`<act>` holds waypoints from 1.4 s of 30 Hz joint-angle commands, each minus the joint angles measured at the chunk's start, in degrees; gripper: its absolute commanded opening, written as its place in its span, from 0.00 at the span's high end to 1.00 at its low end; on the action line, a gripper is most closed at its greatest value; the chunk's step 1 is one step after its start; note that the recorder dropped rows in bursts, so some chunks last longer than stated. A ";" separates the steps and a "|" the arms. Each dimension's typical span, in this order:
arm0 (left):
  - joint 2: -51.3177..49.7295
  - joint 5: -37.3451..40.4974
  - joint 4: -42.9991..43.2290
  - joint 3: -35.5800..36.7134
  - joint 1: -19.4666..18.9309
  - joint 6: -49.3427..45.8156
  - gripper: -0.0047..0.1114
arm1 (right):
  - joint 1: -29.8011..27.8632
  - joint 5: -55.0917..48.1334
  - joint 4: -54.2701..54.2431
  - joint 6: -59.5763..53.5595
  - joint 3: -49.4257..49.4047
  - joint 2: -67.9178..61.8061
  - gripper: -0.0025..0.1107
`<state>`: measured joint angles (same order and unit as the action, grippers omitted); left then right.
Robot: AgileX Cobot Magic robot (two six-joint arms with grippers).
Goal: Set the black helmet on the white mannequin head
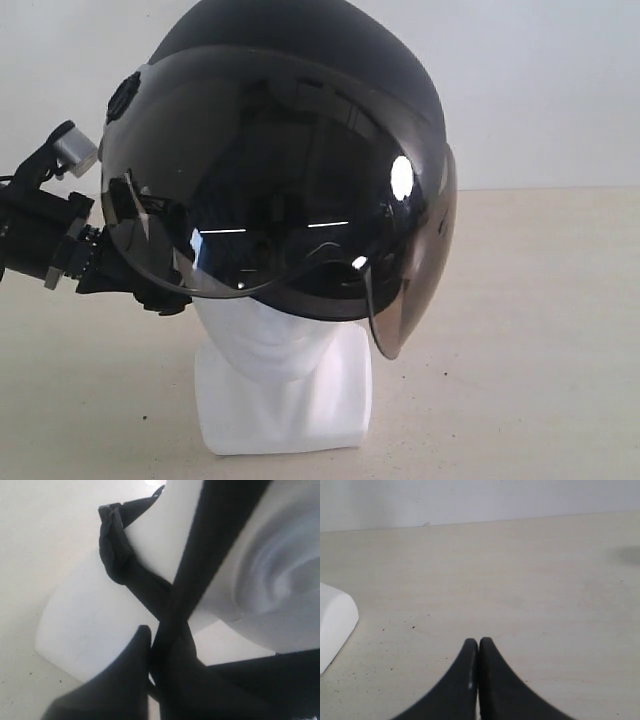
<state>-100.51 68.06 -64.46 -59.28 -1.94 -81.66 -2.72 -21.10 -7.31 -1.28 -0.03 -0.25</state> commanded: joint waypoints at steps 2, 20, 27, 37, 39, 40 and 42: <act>-0.16 -1.04 0.46 1.42 0.44 -1.94 0.92 | -0.10 0.47 0.35 -0.11 0.03 0.25 0.98; -0.16 -4.49 1.90 5.54 0.44 -2.37 0.92 | -0.10 0.47 0.35 -0.11 0.03 0.25 0.98; -0.04 -5.26 1.34 6.69 0.44 -3.25 0.92 | -0.10 0.47 0.35 -0.11 0.03 0.25 0.98; 1.44 -6.67 2.60 6.69 0.44 -3.25 0.92 | -0.10 0.47 0.35 -0.11 0.03 0.25 0.98; 1.44 -7.74 2.60 6.69 0.44 -3.25 0.92 | -0.10 0.47 0.35 -0.11 0.03 0.25 0.98; 1.44 -8.33 2.60 6.69 0.44 -3.25 0.92 | -0.10 0.47 0.35 -0.11 0.03 0.25 0.98; 1.44 -9.71 2.88 6.69 0.44 -2.81 0.92 | -0.10 0.47 0.35 -0.11 0.03 0.25 0.98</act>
<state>-99.14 61.09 -64.07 -53.11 -1.94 -84.50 -2.72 -21.10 -7.31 -1.28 -0.03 -0.25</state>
